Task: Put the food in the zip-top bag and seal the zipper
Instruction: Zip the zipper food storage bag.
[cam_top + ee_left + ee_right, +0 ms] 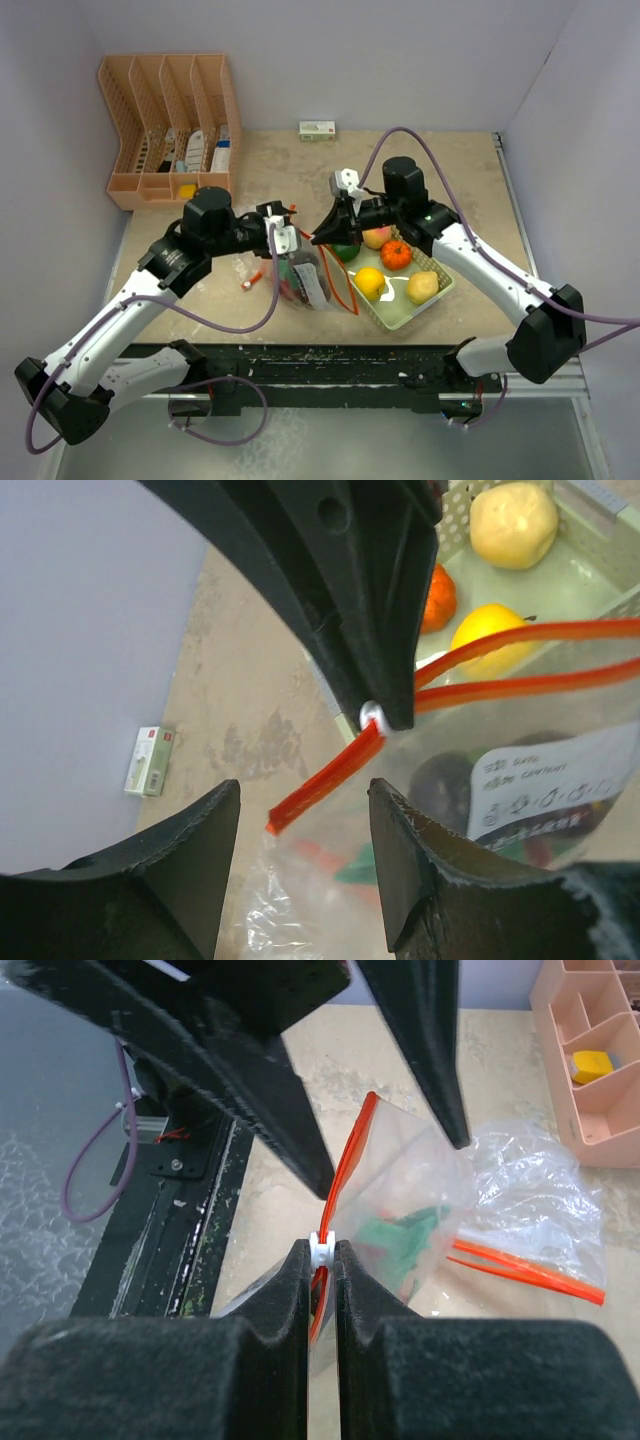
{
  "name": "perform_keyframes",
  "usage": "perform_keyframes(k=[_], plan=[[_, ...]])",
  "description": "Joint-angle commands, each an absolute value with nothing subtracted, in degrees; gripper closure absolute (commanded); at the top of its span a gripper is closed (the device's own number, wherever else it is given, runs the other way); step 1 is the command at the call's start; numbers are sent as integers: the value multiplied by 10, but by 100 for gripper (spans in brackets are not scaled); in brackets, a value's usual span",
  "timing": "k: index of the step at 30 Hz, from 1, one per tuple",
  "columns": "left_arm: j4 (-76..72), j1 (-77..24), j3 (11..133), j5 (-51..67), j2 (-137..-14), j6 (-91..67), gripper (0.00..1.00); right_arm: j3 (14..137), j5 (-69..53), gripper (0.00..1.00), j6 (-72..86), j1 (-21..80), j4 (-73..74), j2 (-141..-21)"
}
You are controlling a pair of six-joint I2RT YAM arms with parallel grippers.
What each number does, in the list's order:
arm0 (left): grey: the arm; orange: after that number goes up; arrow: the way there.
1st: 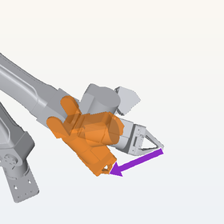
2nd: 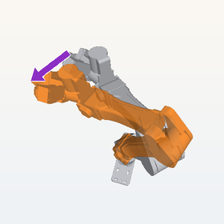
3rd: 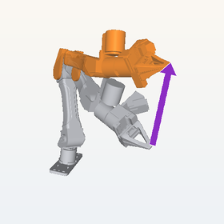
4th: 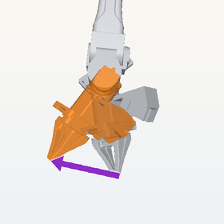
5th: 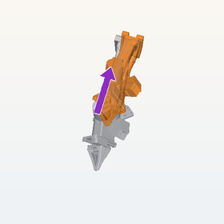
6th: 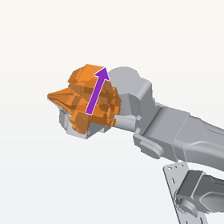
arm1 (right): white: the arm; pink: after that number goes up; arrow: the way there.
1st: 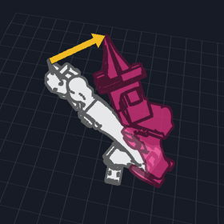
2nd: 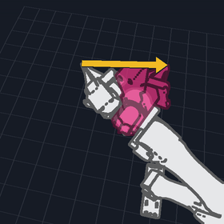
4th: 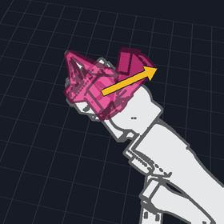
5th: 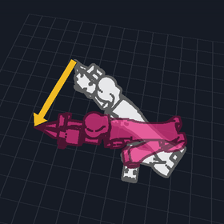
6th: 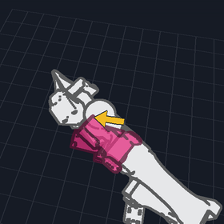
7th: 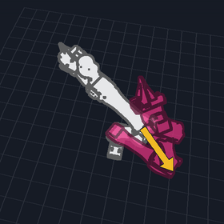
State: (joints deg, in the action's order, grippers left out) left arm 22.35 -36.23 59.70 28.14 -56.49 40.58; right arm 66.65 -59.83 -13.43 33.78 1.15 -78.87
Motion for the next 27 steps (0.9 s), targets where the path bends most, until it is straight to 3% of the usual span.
perform_keyframes(k=[1, 6, 10, 13, 18, 20, 22, 27], plan=[[226, -334, 633, 336, -578, 476, 42, 700, -632, 100, -156, 337, 14, -762], [212, -324, 627, 362, -579, 465, 45, 700, -631, 100, -163, 337, 22, -761], [223, -324, 631, 381, -594, 444, 60, 705, -629, 100, -162, 337, 25, -767], [221, -324, 631, 391, -606, 422, 53, 707, -623, 100, -161, 337, 27, -770], [209, -324, 632, 411, -616, 404, 56, 707, -622, 100, -162, 337, 28, -767], [206, -324, 636, 424, -623, 400, 72, 706, -621, 100, -162, 337, 27, -766], [211, -324, 647, 432, -634, 396, 100, 704, -620, 100, -161, 337, 27, -767], [253, -322, 684, 420, -653, 368, 100, 698, -591, 100, -148, 337, 15, -768]])
